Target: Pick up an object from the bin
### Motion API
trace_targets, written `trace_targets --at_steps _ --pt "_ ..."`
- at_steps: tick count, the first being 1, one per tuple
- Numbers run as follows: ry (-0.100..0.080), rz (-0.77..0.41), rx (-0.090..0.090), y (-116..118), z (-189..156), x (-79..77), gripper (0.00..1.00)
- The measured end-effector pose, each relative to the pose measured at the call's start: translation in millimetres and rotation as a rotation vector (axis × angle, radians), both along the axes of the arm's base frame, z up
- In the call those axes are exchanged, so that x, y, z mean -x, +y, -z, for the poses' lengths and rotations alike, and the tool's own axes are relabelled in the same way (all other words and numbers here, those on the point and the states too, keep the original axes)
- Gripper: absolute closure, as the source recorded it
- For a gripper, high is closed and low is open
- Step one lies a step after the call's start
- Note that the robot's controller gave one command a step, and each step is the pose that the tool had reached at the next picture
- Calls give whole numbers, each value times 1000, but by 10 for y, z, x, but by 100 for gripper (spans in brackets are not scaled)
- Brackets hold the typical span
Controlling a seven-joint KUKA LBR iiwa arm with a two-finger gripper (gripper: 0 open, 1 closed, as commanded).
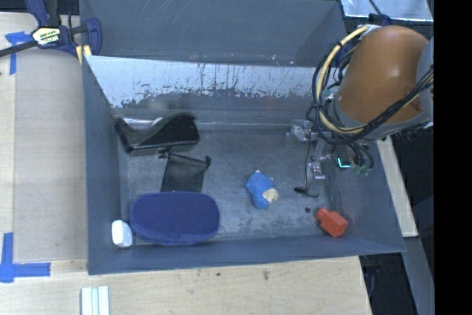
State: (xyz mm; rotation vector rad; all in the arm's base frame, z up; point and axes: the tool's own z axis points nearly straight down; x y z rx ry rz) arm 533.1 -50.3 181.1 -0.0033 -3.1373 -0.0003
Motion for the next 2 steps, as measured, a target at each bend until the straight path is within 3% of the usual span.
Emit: trace_targets --at_steps 1,2 --pt "1 -40 -3 918 709 181 0" --pt "-15 -51 2 58 750 -651 0"
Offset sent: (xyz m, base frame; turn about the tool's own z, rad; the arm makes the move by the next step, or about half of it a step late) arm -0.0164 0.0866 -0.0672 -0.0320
